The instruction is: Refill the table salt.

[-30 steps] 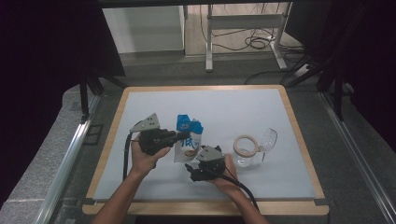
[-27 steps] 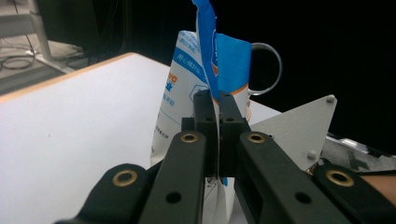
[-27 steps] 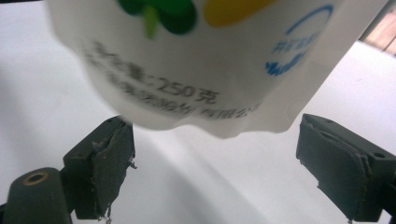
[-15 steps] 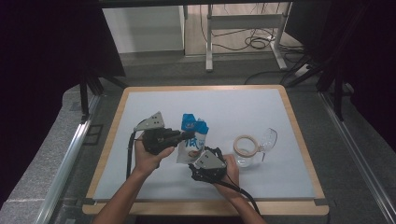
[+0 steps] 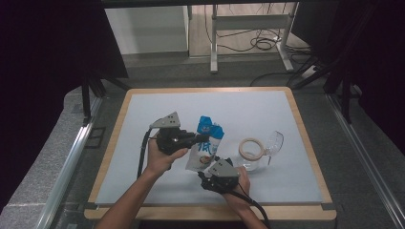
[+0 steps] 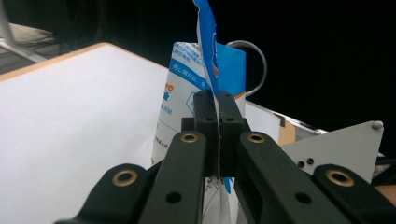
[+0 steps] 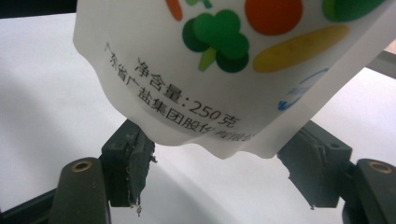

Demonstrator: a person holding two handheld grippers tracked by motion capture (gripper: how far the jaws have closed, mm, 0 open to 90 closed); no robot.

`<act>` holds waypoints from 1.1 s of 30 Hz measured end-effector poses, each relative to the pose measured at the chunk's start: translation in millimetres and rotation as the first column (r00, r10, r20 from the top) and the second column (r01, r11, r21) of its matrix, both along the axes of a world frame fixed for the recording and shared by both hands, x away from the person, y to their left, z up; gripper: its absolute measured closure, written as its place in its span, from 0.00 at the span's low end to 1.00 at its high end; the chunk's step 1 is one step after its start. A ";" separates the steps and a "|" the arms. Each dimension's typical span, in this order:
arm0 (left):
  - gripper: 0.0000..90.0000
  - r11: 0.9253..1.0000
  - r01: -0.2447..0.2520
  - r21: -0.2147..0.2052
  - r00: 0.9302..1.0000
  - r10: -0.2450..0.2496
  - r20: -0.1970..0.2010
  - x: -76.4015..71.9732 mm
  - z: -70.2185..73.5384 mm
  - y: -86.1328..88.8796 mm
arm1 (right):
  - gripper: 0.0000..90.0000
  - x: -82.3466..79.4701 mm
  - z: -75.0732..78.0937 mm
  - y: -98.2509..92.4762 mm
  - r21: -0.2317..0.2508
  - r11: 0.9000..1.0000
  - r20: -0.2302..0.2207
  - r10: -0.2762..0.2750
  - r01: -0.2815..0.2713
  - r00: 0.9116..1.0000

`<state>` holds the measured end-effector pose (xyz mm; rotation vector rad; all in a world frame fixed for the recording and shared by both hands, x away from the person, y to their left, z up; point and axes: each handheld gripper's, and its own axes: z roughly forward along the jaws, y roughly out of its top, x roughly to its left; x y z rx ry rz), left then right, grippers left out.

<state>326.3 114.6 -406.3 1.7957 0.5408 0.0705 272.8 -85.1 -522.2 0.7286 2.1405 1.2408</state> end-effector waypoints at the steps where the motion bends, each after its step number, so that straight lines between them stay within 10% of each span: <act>1: 1.00 1.000 0.007 0.006 1.000 -0.007 0.002 0.3 0.5 -2.4 | 0.33 -2.2 -0.3 -1.9 0.003 1.000 0.001 -0.010 0.010 1.000; 33: 1.00 0.988 0.145 0.043 0.989 -0.145 -0.014 10.4 9.5 -39.6 | 0.38 -7.4 -4.0 -26.6 0.036 0.991 -0.008 -0.126 0.127 0.992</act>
